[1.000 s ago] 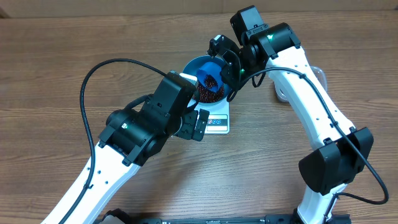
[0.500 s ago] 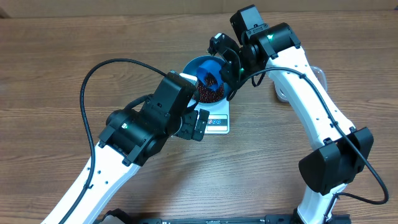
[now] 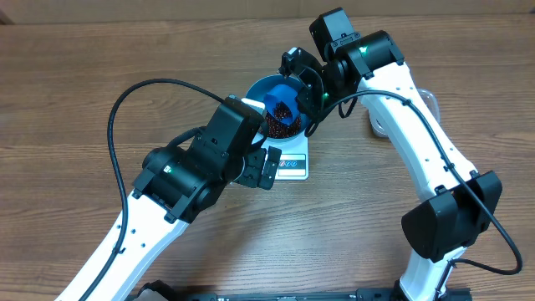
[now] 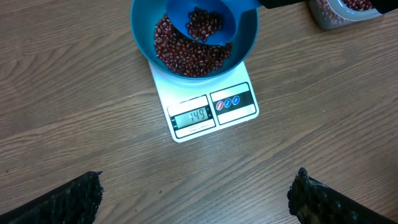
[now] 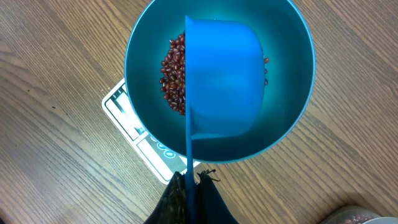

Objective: Scoop item into bowl and weigh 150g on scale

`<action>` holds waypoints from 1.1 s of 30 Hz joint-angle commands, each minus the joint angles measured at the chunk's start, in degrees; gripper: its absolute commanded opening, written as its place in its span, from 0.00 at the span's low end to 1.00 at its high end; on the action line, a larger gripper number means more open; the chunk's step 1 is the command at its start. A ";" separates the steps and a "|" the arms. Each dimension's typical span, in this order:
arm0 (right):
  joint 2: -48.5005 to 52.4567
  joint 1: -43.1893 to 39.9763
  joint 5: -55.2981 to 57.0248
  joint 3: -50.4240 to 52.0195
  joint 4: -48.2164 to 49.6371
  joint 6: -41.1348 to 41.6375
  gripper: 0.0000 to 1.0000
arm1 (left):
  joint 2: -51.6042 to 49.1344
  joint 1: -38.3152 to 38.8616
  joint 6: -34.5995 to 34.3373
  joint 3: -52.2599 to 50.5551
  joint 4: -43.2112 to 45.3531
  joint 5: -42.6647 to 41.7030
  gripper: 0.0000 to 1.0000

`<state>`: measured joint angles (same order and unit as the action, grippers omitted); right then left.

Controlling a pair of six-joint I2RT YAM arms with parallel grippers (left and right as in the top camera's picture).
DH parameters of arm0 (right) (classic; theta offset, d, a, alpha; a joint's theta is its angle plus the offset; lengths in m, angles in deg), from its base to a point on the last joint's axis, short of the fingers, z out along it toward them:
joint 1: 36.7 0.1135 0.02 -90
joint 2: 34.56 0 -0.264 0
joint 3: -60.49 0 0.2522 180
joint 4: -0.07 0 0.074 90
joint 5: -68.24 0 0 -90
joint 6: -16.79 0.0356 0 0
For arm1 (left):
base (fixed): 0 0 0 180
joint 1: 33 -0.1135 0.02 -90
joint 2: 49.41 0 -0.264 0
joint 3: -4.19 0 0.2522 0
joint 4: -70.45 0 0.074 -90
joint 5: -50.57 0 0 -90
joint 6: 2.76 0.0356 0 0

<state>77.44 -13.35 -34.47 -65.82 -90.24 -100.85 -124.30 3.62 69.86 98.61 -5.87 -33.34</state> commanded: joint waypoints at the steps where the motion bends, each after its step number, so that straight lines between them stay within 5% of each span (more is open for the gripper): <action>1: -2.71 -0.02 -0.85 -1.18 0.17 0.20 0.04 | -0.11 -0.24 0.48 0.50 0.17 0.48 1.00; 20: -2.71 -0.44 1.03 -1.18 1.95 4.31 0.04 | -0.11 -0.24 0.48 0.50 0.17 0.48 0.99; 24: -2.71 -4.92 -10.36 -1.18 3.21 6.71 0.04 | -0.11 -0.24 0.48 0.50 0.17 0.48 1.00; 33: -2.71 -31.91 -45.77 -1.09 2.82 8.15 0.04 | -0.11 -0.24 0.48 0.50 0.17 0.48 1.00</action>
<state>77.44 -39.29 -66.09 -65.82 -87.36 -93.07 -124.30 3.62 69.86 98.61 -5.87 -33.34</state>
